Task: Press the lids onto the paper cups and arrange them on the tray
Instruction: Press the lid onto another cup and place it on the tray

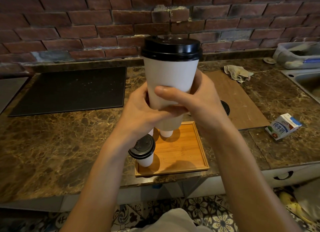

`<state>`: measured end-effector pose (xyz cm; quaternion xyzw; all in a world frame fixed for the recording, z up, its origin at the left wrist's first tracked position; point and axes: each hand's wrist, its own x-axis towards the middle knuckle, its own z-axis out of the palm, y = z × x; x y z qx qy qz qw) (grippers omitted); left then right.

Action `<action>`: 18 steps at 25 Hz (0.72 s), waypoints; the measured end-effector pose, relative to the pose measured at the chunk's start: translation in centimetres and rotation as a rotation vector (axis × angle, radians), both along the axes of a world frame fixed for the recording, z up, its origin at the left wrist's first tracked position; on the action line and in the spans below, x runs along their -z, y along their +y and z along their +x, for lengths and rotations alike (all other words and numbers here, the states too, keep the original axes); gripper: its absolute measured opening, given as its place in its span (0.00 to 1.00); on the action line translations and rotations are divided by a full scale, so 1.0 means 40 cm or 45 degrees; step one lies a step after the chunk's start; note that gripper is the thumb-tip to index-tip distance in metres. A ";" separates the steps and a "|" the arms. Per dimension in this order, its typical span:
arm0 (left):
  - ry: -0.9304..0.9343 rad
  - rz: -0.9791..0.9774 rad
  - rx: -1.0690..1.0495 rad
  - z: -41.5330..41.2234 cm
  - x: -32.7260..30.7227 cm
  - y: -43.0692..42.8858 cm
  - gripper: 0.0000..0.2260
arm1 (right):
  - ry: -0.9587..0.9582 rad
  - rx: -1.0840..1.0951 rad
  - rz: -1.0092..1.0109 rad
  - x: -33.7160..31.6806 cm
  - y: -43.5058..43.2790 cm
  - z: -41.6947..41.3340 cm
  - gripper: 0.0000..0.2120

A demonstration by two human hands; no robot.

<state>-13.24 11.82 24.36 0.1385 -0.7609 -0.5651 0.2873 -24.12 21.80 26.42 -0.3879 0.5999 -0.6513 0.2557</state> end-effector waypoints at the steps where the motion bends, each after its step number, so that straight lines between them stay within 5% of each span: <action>1: -0.013 0.008 0.022 0.002 -0.001 -0.001 0.20 | -0.037 -0.036 0.003 0.002 0.002 -0.004 0.28; 18: 0.018 -0.021 -0.151 -0.019 0.017 0.026 0.23 | 0.197 0.297 0.058 -0.001 -0.006 0.036 0.36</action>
